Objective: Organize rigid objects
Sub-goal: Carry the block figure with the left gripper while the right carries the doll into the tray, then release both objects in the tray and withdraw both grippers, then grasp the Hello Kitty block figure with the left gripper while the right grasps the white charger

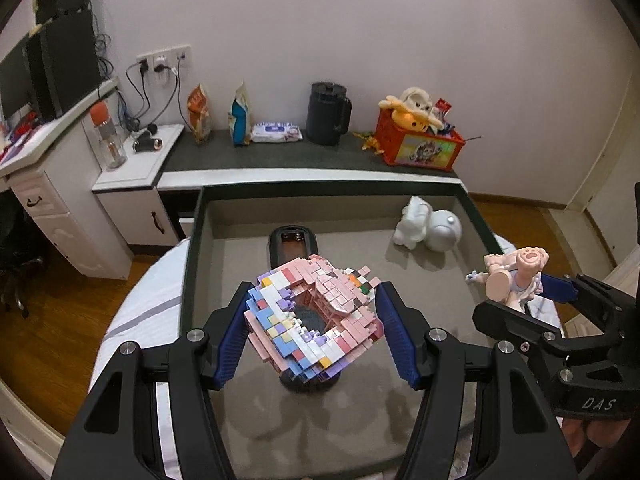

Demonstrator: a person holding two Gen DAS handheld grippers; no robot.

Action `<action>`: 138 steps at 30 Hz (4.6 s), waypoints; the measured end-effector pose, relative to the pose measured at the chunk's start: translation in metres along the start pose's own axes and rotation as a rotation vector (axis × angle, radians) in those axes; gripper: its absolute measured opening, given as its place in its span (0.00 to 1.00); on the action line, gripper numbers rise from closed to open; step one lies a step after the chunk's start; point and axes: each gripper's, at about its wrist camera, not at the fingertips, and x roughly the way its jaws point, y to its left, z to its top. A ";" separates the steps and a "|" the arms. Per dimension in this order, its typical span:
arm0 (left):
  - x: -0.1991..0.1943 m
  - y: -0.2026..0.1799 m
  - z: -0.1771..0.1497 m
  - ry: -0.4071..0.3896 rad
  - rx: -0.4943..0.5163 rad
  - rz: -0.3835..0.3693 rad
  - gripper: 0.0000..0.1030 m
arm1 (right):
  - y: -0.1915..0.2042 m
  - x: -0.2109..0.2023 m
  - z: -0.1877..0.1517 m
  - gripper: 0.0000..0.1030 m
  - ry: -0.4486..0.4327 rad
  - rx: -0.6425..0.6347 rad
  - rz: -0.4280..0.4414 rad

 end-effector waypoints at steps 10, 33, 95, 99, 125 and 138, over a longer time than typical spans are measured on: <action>0.038 0.005 0.007 0.050 -0.006 0.026 0.61 | -0.011 0.038 0.014 0.78 0.062 0.010 -0.012; 0.026 0.017 0.002 0.094 -0.032 0.109 0.99 | -0.004 0.048 0.013 0.90 0.120 -0.046 -0.091; -0.167 0.012 -0.207 -0.043 -0.086 0.049 1.00 | 0.042 -0.145 -0.180 0.90 -0.075 0.030 -0.073; -0.143 0.008 -0.199 -0.014 -0.078 0.051 1.00 | 0.015 -0.130 -0.177 0.90 -0.048 0.097 -0.106; -0.038 -0.001 -0.181 0.093 -0.045 0.139 1.00 | -0.053 -0.056 -0.150 0.90 0.046 0.139 -0.177; -0.038 -0.002 -0.175 0.055 -0.021 0.108 0.59 | -0.051 -0.023 -0.144 0.75 0.049 0.076 -0.214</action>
